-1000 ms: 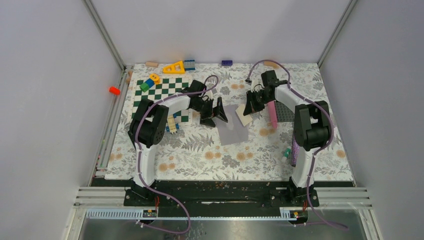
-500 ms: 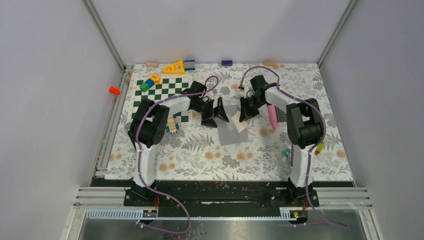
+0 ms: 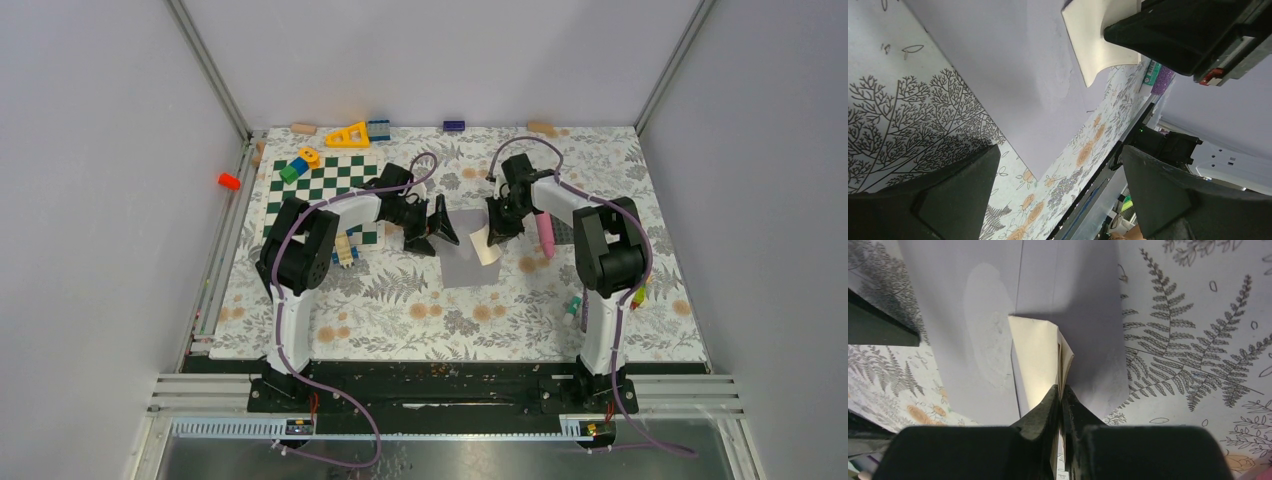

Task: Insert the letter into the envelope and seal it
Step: Place the letter in the envelope.

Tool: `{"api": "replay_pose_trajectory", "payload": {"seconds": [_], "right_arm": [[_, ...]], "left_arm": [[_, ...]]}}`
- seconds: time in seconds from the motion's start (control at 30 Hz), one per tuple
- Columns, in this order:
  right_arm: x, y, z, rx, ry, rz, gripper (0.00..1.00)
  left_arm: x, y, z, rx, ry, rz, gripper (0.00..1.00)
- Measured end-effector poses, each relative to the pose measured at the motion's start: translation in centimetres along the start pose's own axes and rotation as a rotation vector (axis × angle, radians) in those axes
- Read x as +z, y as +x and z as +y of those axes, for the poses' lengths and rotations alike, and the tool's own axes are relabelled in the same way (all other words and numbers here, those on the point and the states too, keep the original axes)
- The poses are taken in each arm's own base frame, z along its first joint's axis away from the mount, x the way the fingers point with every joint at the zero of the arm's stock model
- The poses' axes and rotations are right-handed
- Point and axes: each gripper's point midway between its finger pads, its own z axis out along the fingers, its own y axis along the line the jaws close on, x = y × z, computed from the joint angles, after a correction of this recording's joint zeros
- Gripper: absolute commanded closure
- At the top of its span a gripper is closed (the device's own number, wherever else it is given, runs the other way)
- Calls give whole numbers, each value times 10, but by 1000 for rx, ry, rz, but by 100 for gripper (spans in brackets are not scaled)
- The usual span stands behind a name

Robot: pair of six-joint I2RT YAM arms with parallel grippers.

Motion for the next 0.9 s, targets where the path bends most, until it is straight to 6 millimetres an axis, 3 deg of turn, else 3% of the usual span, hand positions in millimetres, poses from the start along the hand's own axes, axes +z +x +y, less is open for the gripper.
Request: {"api": "replay_pose_trajectory", "payload": {"seconds": [0.17,0.37,0.9], "right_arm": [[-1,8,-7,18,37,-7,88],[-8,1,-7,16,56,-57,87],[-5,1,-11,20,70,-65,88]], "left_arm": [[0,-1,-1,-4,2,-2,1],[4,-4,-7,-8,21,-17,1],[28,-5,-27,-27,84,-3,1]]}}
